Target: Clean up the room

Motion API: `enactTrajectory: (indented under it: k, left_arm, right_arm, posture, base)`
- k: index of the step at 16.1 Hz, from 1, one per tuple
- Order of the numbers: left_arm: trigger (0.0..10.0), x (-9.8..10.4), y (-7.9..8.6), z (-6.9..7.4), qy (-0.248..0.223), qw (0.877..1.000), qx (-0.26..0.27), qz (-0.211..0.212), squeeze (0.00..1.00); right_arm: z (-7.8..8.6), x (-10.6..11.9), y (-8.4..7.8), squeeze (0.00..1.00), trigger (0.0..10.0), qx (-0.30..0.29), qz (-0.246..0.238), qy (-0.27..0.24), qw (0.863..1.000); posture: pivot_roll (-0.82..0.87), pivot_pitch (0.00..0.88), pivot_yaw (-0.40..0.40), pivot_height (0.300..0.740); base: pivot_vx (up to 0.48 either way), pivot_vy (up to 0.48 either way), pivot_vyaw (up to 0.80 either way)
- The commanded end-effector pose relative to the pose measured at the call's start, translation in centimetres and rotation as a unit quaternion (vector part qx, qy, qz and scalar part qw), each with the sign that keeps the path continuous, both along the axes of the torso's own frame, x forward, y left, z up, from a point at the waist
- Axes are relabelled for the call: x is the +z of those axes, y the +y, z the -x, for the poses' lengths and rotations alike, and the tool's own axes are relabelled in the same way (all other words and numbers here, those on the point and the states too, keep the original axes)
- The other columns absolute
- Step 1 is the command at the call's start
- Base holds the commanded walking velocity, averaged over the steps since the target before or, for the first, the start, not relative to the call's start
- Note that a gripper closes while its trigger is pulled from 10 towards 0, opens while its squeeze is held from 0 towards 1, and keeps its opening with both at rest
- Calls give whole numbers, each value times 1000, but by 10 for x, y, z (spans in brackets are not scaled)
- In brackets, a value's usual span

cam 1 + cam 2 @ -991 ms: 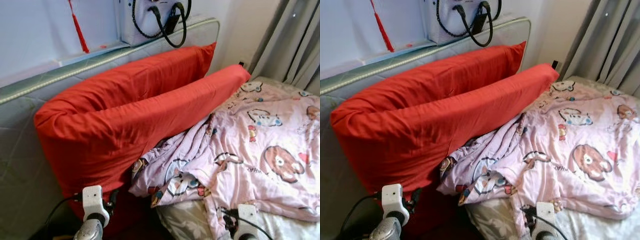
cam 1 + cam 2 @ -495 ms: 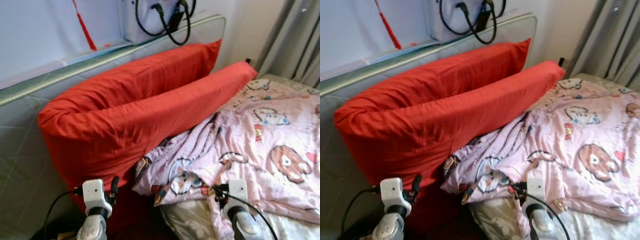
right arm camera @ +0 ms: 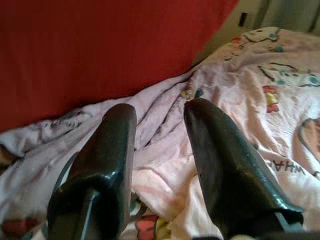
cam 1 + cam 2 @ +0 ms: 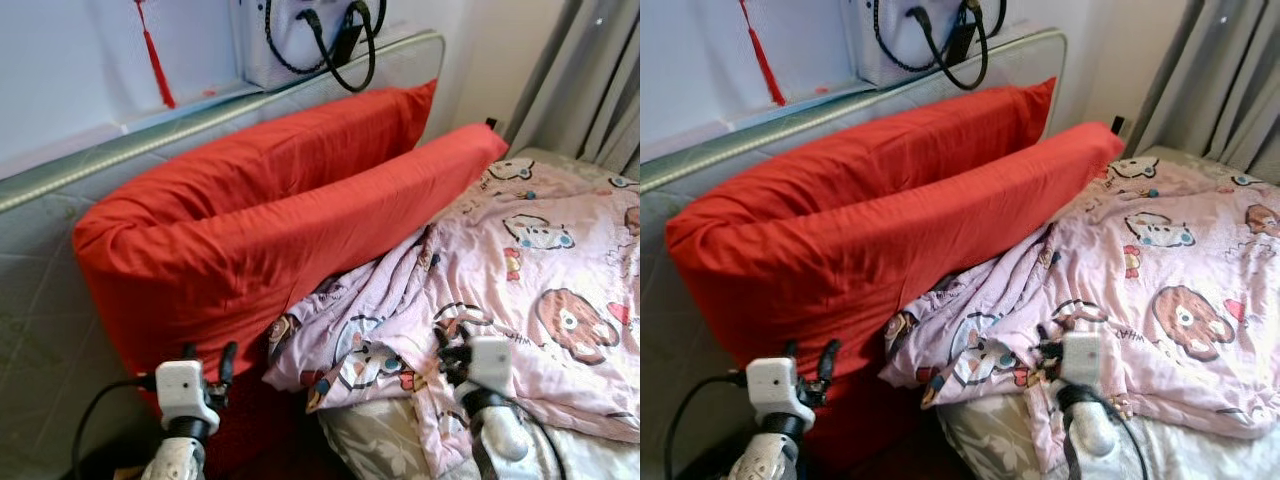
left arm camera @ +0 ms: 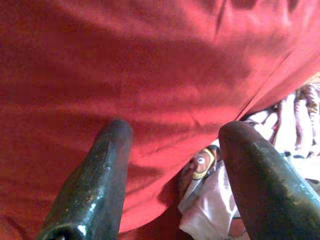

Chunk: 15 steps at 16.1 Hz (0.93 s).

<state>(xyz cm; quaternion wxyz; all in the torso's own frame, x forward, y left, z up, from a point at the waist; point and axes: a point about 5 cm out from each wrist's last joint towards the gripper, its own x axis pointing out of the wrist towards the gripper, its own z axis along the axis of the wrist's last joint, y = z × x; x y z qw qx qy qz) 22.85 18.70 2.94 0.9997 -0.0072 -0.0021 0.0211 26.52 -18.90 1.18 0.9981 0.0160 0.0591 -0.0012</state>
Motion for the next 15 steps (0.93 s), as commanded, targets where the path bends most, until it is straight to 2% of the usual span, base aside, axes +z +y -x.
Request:
enactTrajectory:
  k: [1,4,8,15]
  left_arm:
    - [10000,0,-1,1,7,1000,-7,-5,0]
    - [10000,4,-5,0,4,1000,-8,1,0]
    - [10000,7,-4,1,6,1000,-6,0,0]
    - [10000,12,-1,1,10,1000,-4,-6,0]
  right_arm:
    - [-3,4,-1,0,10000,-12,-6,-8,1000]
    - [-6,12,4,0,10000,-7,1,-17,1000]
    - [-13,12,6,0,10000,-13,10,1,1000]
    - [-15,15,15,0,10000,-2,9,4,1000]
  posture:
    - [65,0,-5,740]
    - [80,0,-23,740]
    - [81,0,-27,740]
    - [96,0,-27,671]
  base:
    - [0,0,0]
    - [0,0,0]
    - [0,0,0]
    - [0,0,0]
